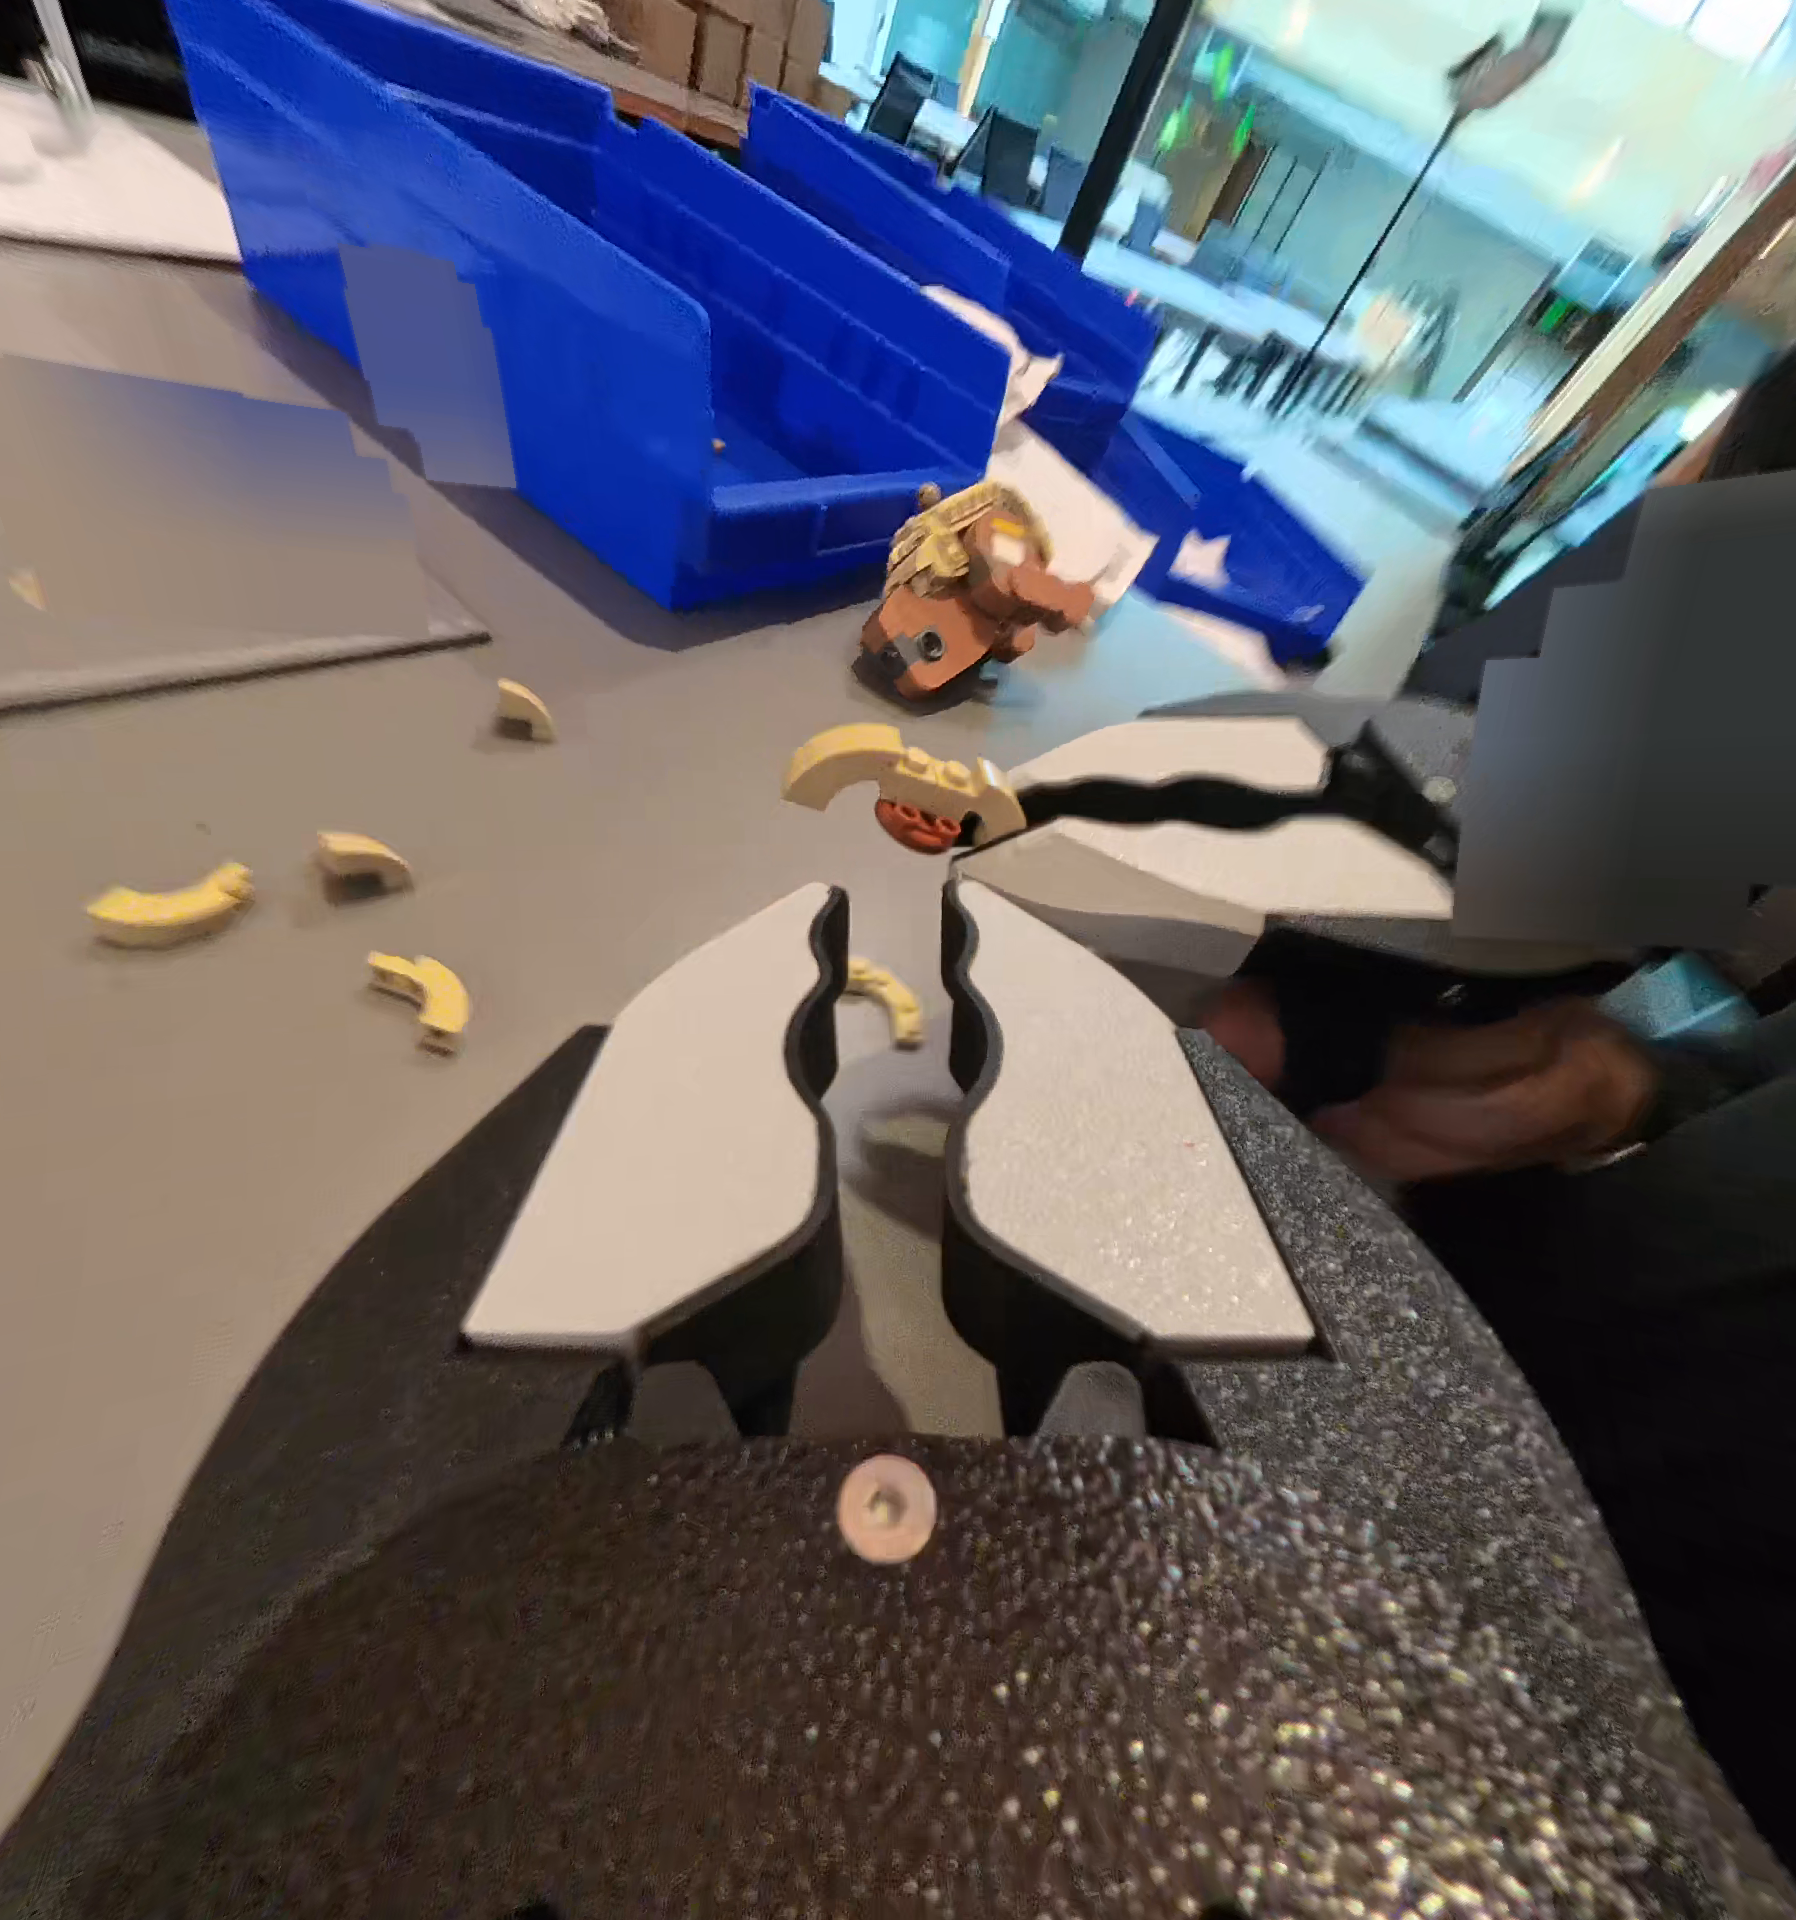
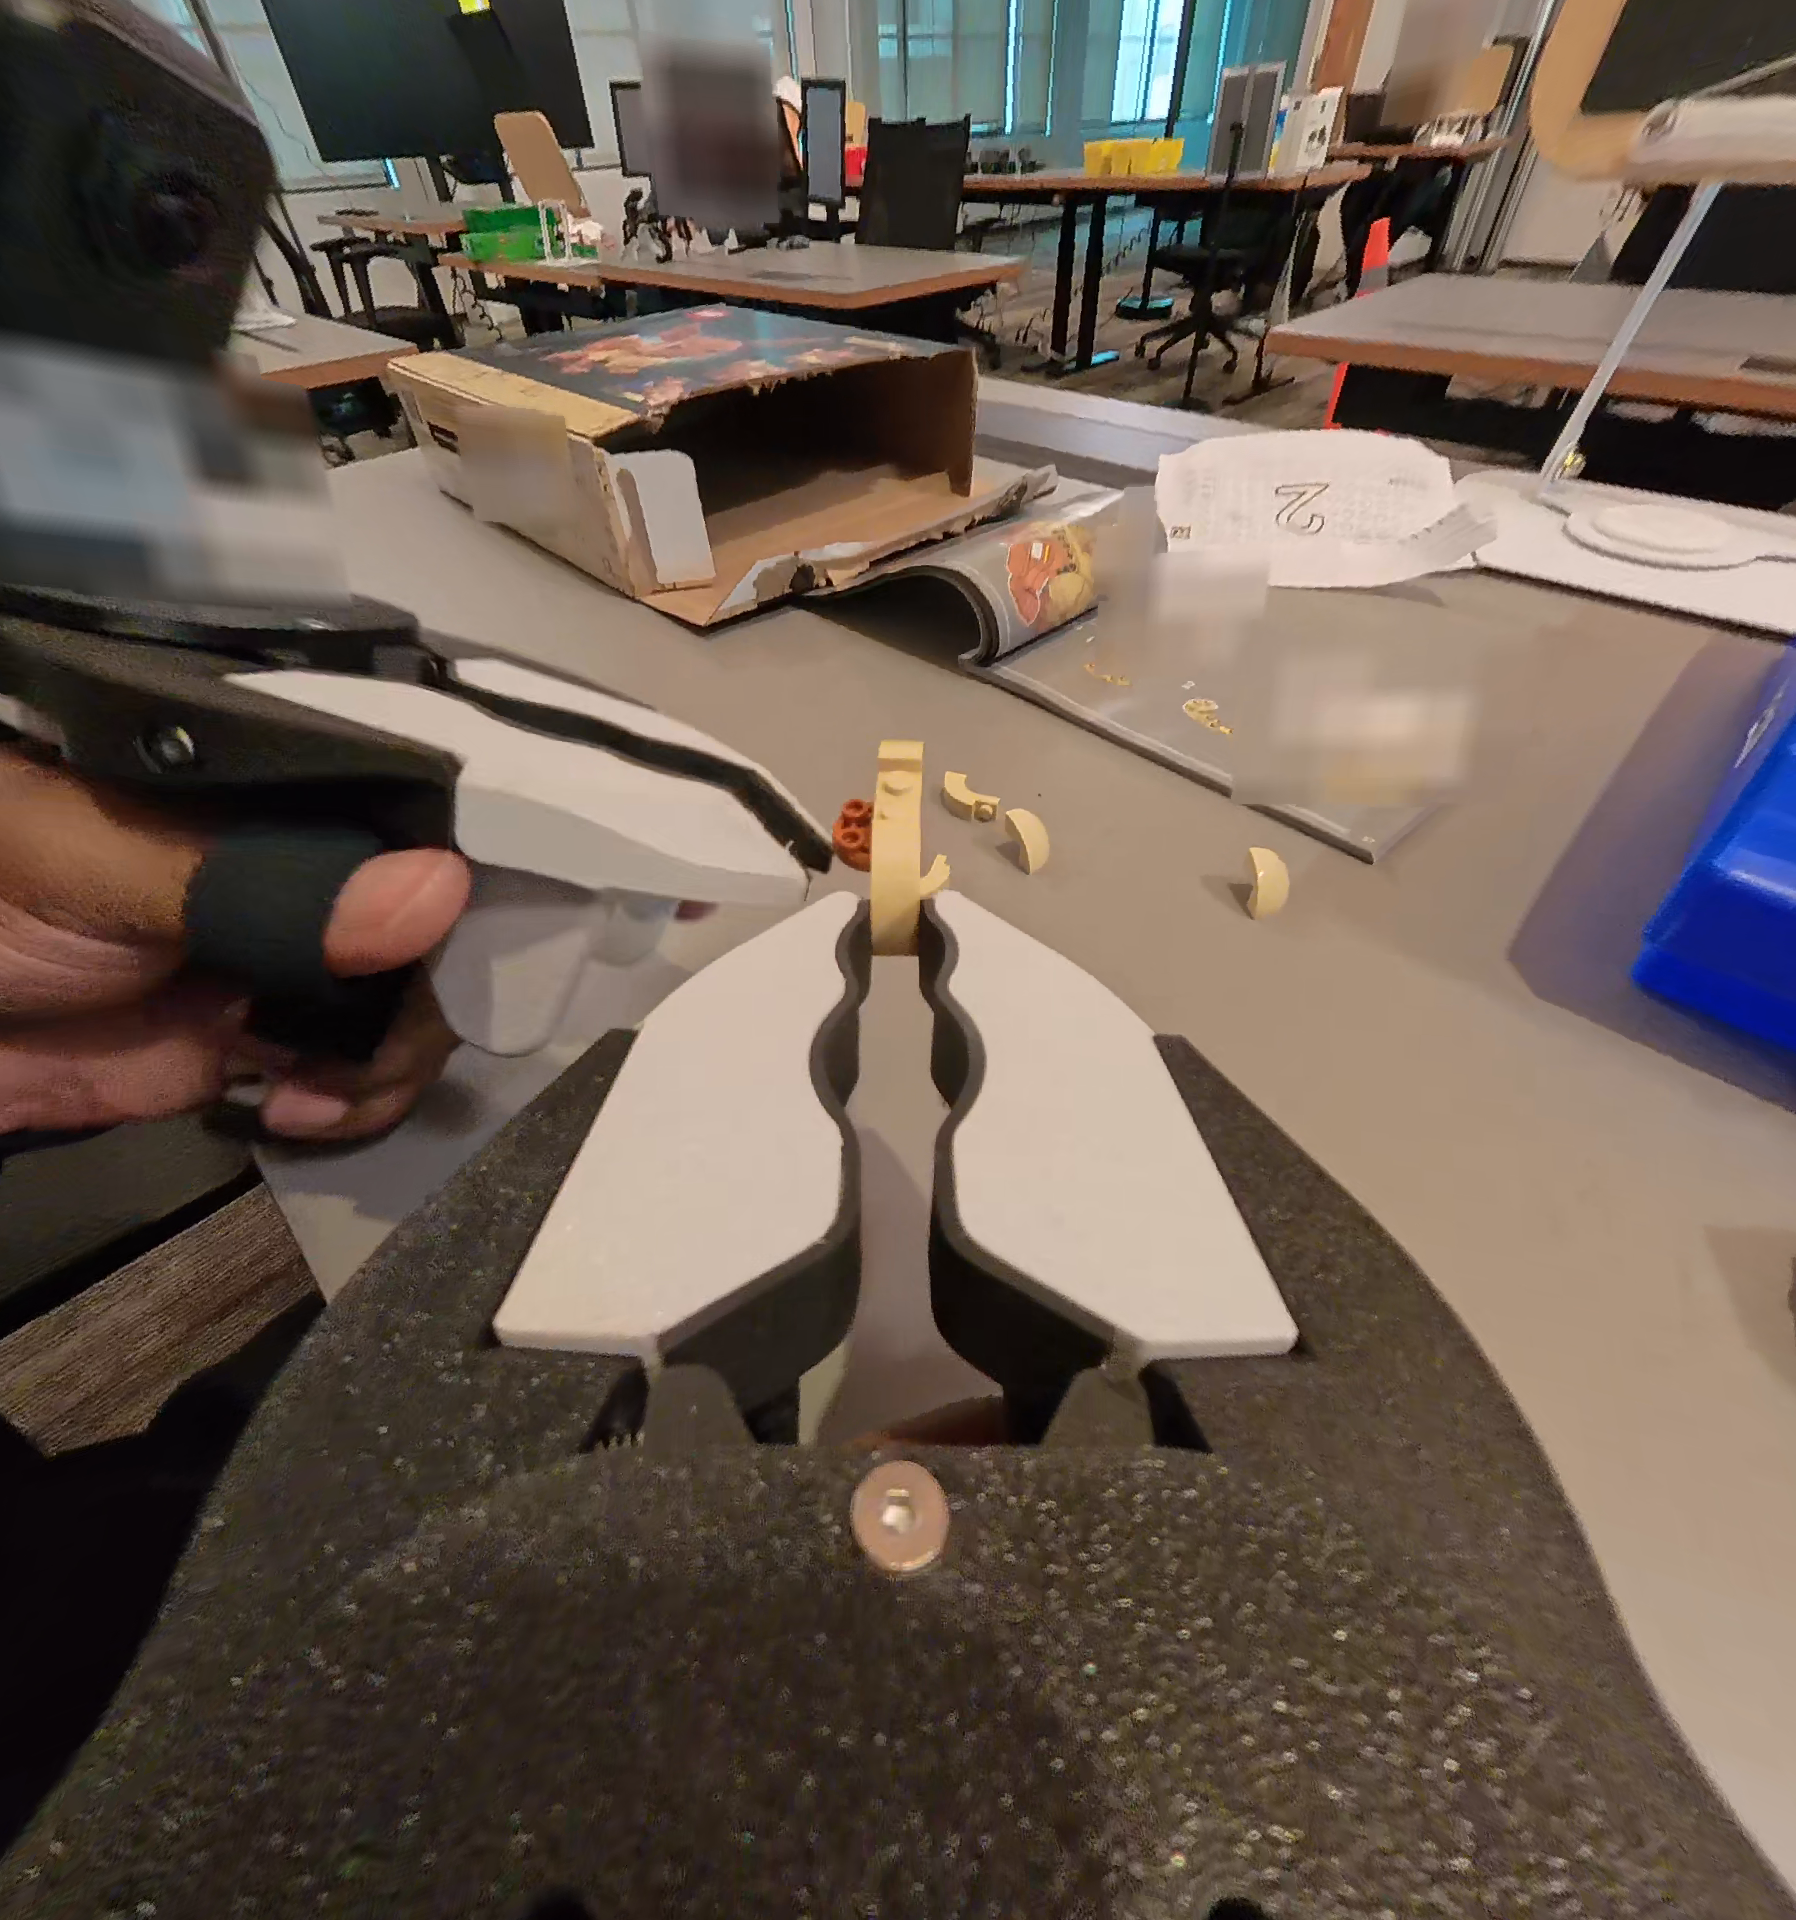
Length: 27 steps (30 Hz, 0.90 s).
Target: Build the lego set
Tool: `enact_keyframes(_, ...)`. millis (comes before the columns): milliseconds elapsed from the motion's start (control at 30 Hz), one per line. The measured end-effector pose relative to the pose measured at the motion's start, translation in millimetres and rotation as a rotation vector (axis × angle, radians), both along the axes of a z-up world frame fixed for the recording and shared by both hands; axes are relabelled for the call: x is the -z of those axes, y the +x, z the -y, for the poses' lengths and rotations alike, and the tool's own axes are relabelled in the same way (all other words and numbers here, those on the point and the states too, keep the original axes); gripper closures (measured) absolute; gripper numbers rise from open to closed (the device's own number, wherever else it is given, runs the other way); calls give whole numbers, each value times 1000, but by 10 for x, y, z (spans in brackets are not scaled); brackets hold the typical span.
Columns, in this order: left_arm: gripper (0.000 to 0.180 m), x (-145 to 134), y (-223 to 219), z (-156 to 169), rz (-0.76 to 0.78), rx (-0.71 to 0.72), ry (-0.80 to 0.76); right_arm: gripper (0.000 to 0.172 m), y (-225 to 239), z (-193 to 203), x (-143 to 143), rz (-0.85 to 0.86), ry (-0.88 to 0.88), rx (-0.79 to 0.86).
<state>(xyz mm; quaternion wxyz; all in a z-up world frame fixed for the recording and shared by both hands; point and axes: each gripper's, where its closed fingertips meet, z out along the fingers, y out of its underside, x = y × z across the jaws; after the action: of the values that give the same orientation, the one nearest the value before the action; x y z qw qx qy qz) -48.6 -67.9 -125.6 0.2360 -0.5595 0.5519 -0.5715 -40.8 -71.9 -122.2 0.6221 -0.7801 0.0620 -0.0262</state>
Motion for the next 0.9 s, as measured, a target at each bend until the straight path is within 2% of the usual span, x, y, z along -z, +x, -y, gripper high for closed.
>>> enact_keyframes(167, 168, -189, -1, 85, 24, 67, -593, 164, 2, 15, -101, 81, 66, 32)
enact_keyframes(267, 170, -194, 26, 58, 27, 58, -764, 164, 1, 22, -117, 130, 72, 41)
enact_keyframes(433, 171, -227, 48, 59, 41, 68, -864, 164, 11, 26, -98, 188, 50, 55)
enact_keyframes(667, 175, -240, 69, 63, 54, 70, -903, 164, -29, 15, -92, 247, 41, 52)
enact_keyframes(733, 175, -232, 62, 56, 61, 71, -888, 163, -52, 8, -57, 270, 17, 24)
enact_keyframes(833, 176, -245, 32, 6, 78, 70, -801, 140, -61, 20, 37, 318, -64, -80)
enact_keyframes(900, 176, -249, 1, -43, 80, 70, -708, 139, 12, 71, 88, 341, -119, -178)
